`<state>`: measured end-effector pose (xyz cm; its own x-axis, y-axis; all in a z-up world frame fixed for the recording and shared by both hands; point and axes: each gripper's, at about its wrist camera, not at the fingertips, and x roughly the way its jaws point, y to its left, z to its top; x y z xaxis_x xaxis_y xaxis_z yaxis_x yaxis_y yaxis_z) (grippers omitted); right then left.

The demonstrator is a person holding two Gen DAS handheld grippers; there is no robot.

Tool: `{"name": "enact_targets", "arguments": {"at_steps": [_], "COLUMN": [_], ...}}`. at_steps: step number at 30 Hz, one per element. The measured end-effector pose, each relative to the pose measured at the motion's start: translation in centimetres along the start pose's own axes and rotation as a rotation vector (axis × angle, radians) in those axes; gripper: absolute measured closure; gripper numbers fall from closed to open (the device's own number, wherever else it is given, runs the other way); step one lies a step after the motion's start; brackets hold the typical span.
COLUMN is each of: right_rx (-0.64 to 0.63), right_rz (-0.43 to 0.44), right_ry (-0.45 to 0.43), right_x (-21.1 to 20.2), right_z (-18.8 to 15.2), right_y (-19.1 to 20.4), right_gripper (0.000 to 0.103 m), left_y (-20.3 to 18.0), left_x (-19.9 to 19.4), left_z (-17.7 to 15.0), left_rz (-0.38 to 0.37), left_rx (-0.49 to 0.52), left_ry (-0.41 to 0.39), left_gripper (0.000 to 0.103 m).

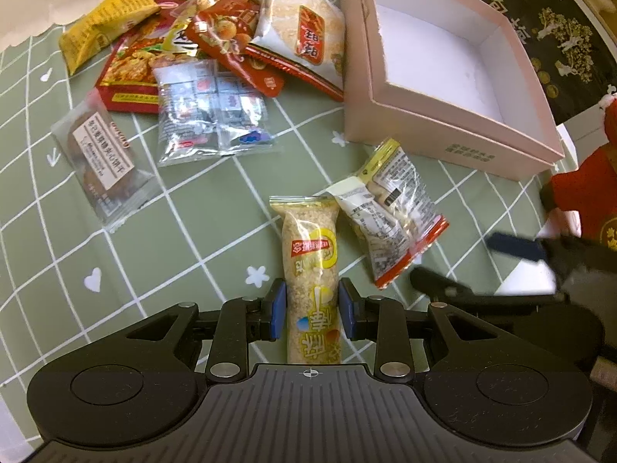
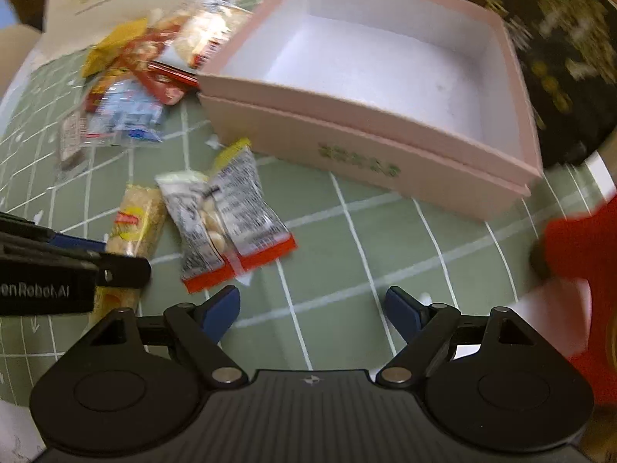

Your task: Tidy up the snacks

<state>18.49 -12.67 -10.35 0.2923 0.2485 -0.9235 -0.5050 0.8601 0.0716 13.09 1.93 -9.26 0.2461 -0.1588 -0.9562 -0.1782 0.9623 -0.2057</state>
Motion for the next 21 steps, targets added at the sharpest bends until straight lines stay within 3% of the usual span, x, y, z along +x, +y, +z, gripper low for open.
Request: {"name": "enact_targets", "arguments": {"at_steps": [6,17,19,20,21], "right_rx": [-0.040,-0.101,-0.104,-0.102,-0.102], "right_rz": [0.134,0.123,0.146,0.164,0.163], "right_ry": [-0.029,-0.079,-0.075,-0.064,-0.070], "right_x": [-0.2,1.5,1.2,1.1,0.9], "right_z": [2.3,4.7,4.3,3.9,3.6], "right_y": [0.6,3.7,3.8,3.5,3.6], "right_gripper": [0.020,0.021,0.028,0.041,0.047], "left_y": [1.8,2.8,2.5,2.3,2.2], "left_x": [-0.7,-1.5,-1.5,-1.6,-1.6], "left_z": [-1.6,-4.0,-4.4,-4.6,-4.9], "left_rz": [0.015,0.001,0.004,0.005,0.003], "left_rx": [-0.044,-0.067,-0.055,-0.047,-0.040], "left_ry": [0.000,-0.004,-0.003,0.000,0.001], "left_gripper": [0.070,0.070,0.070,0.070,0.070]}}
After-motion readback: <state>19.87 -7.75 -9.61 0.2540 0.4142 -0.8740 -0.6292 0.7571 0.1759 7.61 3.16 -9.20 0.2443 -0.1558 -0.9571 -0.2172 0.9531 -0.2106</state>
